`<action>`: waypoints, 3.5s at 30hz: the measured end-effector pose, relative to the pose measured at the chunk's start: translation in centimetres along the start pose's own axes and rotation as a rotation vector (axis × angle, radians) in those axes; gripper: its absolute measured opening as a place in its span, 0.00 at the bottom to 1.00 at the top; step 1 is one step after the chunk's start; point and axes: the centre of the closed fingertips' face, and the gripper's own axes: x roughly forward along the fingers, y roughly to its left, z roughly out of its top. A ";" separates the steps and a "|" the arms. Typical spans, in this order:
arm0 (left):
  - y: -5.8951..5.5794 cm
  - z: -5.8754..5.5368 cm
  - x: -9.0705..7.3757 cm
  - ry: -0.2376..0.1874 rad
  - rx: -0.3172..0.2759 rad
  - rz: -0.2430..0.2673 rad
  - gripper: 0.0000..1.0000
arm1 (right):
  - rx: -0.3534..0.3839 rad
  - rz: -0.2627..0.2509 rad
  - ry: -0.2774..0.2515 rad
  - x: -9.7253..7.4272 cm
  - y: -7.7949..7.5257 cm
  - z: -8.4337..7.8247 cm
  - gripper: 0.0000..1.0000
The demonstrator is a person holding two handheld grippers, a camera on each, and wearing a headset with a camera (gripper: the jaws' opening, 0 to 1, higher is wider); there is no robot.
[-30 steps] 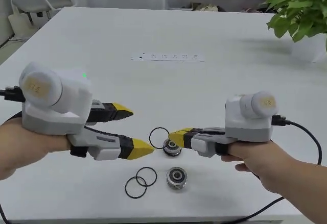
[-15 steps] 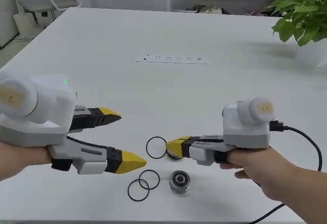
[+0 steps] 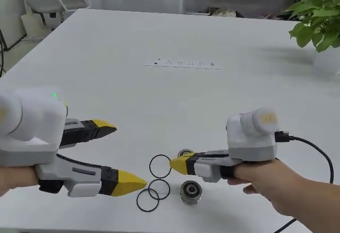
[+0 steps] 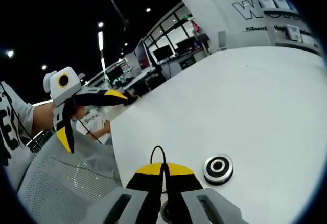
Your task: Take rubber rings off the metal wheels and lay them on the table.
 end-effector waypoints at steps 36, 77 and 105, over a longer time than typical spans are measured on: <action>0.2 -0.6 -2.2 0.020 0.011 0.037 0.78 | -0.041 -0.041 0.154 1.9 -1.0 -3.0 0.00; 0.5 0.2 -1.5 0.038 0.040 0.024 0.77 | -0.087 -0.103 -0.014 -1.2 -1.8 0.9 0.19; 1.7 1.0 2.4 0.071 0.074 -0.005 0.74 | -0.104 -0.205 -0.056 -4.2 -5.1 0.9 0.22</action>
